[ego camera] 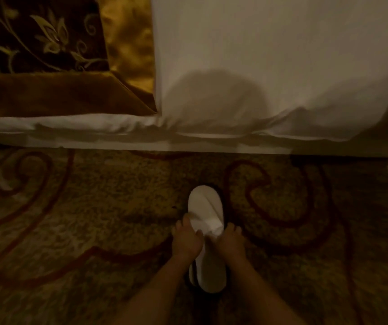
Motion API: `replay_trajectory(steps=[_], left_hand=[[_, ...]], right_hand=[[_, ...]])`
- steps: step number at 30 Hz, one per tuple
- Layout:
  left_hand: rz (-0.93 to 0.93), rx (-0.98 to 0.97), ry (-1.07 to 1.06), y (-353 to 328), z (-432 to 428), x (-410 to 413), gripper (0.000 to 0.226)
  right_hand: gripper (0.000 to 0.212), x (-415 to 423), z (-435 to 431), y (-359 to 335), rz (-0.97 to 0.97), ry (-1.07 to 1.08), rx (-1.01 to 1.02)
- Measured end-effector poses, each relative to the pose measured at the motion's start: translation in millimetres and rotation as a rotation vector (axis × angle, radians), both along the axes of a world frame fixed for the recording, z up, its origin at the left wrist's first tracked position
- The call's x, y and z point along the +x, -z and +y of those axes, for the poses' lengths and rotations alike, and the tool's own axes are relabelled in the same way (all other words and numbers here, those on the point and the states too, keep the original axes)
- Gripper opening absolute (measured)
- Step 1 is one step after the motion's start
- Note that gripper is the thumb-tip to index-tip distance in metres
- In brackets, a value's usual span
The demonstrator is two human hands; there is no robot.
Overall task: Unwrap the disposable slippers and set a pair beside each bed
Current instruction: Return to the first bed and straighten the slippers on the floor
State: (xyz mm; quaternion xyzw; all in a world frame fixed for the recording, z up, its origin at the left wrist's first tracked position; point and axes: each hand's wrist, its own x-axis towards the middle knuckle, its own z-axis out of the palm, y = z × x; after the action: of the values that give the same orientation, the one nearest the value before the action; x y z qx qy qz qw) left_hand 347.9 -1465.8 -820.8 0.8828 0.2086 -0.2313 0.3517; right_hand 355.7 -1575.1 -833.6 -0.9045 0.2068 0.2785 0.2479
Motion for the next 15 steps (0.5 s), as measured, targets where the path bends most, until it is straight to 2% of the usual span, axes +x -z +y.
replay_trajectory(steps=[5,10,15], left_hand=[[-0.013,-0.12,-0.382,7,-4,12,0.06],[-0.013,-0.37,-0.554,11,-3,16,0.044],[0.029,-0.624,-0.747,6,4,15,0.036]], right_hand=[[0.074,4,4,4,-0.086,0.11,0.144],[0.079,8,2,2,-0.141,0.167,0.294],[0.074,9,1,-2,-0.212,0.245,0.395]])
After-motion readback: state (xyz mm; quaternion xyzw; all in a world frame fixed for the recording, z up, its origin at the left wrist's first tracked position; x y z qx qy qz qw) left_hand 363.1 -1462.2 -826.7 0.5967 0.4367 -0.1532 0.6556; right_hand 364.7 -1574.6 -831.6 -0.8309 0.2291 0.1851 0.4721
